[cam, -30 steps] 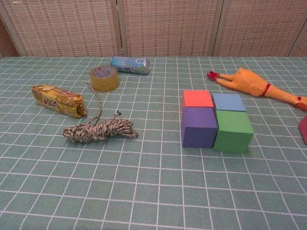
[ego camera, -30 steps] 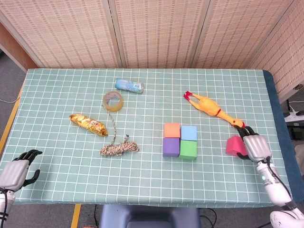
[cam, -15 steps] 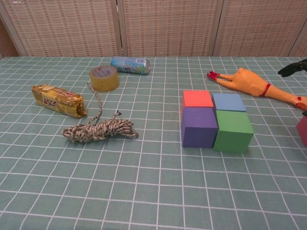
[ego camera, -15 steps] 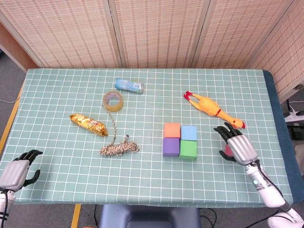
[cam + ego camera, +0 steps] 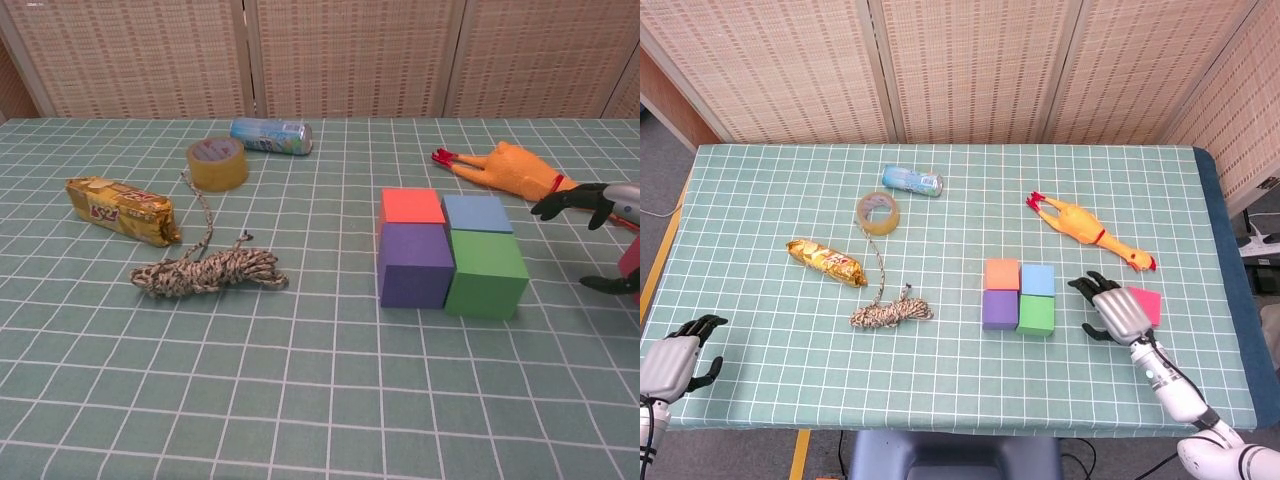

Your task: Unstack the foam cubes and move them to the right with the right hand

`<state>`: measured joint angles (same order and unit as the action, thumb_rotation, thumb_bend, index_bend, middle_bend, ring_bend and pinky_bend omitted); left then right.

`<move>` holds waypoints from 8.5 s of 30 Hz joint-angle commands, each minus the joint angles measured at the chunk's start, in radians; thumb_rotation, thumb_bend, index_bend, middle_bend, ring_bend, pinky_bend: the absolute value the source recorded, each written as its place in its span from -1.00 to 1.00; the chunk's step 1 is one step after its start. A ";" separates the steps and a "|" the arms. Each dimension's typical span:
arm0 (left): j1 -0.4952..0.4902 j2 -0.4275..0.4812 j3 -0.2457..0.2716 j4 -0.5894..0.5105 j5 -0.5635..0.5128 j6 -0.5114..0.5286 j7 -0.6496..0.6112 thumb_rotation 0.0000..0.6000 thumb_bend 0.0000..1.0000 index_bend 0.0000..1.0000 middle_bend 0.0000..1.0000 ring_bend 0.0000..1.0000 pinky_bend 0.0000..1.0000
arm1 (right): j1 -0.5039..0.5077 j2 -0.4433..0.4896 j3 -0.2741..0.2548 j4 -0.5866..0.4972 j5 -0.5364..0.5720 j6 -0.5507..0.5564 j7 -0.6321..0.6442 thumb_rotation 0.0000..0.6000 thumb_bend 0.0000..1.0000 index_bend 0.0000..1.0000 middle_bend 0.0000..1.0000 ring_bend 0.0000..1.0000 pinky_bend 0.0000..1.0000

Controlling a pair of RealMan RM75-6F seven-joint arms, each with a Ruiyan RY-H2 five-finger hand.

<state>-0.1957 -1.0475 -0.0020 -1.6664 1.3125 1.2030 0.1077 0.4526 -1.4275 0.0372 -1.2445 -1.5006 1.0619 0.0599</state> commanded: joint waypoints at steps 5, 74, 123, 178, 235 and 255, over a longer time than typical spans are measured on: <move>0.002 0.002 -0.001 0.000 0.001 0.005 -0.002 1.00 -0.08 -0.57 -0.66 -0.62 -0.26 | 0.035 -0.052 0.011 0.052 -0.004 -0.021 0.051 1.00 -0.60 -0.65 -0.65 -0.83 -0.43; -0.001 0.002 0.005 0.002 0.016 0.004 -0.008 1.00 -0.08 -0.57 -0.66 -0.62 -0.26 | 0.055 -0.126 -0.090 0.046 -0.096 0.009 0.161 1.00 -0.83 -0.67 -0.70 -0.83 -0.46; -0.006 -0.002 0.007 0.004 0.013 -0.006 -0.002 1.00 -0.08 -0.57 -0.66 -0.62 -0.26 | 0.025 -0.338 -0.099 0.314 -0.249 0.331 0.224 1.00 -0.87 -0.49 -0.41 -0.54 0.31; -0.001 0.011 0.006 0.006 0.028 0.002 -0.043 1.00 -0.07 -0.57 -0.66 -0.62 -0.26 | -0.031 -0.176 -0.108 0.111 -0.174 0.324 0.073 1.00 -0.78 0.27 0.22 0.28 0.68; -0.002 0.012 0.011 0.005 0.039 -0.004 -0.051 1.00 -0.07 -0.57 -0.66 -0.62 -0.26 | 0.104 -0.316 0.104 0.154 0.029 0.058 0.027 1.00 -0.82 -0.98 -0.92 -1.00 -0.62; -0.011 0.005 0.023 0.004 0.050 -0.021 -0.030 1.00 -0.07 -0.57 -0.66 -0.62 -0.26 | 0.180 -0.501 0.123 0.454 -0.013 0.132 0.152 1.00 -0.82 -0.55 -0.44 -0.52 -0.10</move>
<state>-0.2071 -1.0420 0.0206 -1.6627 1.3627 1.1816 0.0779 0.6255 -1.9144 0.1613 -0.8112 -1.5097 1.1888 0.1957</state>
